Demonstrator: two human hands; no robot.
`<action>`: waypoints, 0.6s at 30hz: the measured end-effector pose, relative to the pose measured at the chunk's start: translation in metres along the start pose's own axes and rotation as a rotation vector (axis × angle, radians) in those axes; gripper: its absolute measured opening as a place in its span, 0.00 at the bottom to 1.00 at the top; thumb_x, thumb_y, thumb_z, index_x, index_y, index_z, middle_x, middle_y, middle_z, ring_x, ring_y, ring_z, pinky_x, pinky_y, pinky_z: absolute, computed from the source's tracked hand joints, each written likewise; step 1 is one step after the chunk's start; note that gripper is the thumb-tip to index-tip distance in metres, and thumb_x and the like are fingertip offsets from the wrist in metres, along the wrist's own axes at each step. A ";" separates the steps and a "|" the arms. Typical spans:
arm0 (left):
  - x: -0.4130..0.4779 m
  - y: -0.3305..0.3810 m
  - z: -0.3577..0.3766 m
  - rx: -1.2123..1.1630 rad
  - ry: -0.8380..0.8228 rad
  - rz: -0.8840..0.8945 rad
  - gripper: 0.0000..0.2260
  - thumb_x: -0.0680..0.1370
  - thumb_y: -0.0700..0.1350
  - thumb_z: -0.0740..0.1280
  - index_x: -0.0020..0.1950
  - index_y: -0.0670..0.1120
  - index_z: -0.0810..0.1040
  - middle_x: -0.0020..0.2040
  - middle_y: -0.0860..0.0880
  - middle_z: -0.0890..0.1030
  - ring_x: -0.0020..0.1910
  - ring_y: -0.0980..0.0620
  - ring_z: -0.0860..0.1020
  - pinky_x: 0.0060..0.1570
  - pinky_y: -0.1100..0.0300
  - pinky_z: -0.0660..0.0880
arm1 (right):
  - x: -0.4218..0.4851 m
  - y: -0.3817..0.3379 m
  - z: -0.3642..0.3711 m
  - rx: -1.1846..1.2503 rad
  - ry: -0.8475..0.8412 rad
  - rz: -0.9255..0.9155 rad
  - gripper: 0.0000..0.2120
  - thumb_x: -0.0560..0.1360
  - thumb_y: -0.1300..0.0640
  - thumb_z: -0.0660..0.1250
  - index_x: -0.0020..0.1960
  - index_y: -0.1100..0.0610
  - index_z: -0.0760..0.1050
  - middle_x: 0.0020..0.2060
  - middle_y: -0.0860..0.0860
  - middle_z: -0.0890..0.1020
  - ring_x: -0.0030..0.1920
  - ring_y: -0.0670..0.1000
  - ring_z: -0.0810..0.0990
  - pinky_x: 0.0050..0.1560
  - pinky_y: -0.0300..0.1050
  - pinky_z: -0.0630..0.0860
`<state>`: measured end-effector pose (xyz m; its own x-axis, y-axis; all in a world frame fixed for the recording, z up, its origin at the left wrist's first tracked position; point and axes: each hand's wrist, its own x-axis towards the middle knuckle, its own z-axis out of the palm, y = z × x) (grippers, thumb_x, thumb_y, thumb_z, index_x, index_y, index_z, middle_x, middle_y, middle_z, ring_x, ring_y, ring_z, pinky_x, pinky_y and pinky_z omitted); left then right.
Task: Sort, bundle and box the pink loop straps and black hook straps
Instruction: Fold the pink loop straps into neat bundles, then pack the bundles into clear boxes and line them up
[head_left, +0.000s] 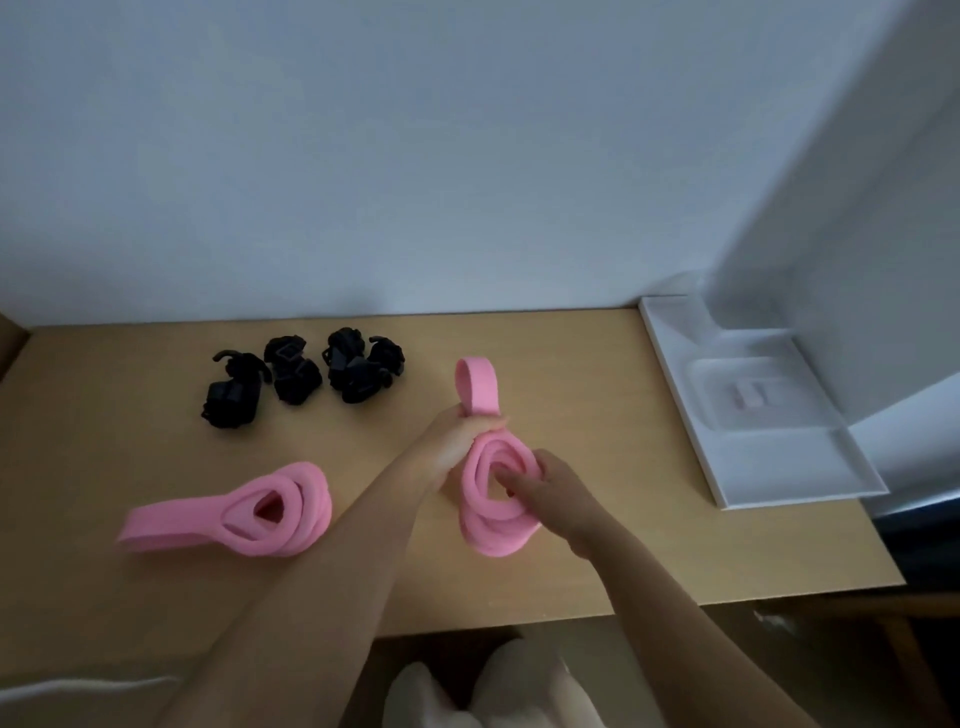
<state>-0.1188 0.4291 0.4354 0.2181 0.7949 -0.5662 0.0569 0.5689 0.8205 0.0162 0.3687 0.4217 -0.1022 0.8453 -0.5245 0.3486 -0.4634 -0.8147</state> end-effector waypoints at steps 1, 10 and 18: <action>0.005 0.001 0.000 0.047 0.004 -0.014 0.03 0.76 0.43 0.68 0.44 0.44 0.76 0.35 0.48 0.80 0.32 0.52 0.79 0.39 0.60 0.76 | 0.005 0.002 0.002 -0.042 0.056 0.019 0.15 0.75 0.48 0.66 0.55 0.58 0.74 0.48 0.53 0.81 0.48 0.54 0.80 0.52 0.50 0.79; 0.035 -0.021 0.005 0.873 0.278 0.102 0.39 0.76 0.62 0.62 0.77 0.45 0.50 0.69 0.41 0.67 0.67 0.41 0.66 0.65 0.49 0.67 | 0.031 0.014 0.011 -0.407 0.318 0.071 0.22 0.76 0.42 0.57 0.56 0.60 0.73 0.50 0.57 0.75 0.50 0.57 0.74 0.52 0.50 0.74; 0.022 -0.002 0.016 1.156 0.437 0.287 0.35 0.78 0.55 0.61 0.76 0.38 0.50 0.74 0.40 0.57 0.71 0.41 0.58 0.69 0.50 0.59 | 0.014 0.006 -0.017 -0.305 0.365 0.017 0.21 0.78 0.46 0.60 0.62 0.61 0.71 0.55 0.55 0.77 0.53 0.53 0.76 0.53 0.47 0.73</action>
<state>-0.0989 0.4423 0.4221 0.0374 0.9871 -0.1554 0.9236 0.0253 0.3826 0.0330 0.3823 0.4138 0.2210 0.9019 -0.3712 0.6104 -0.4247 -0.6686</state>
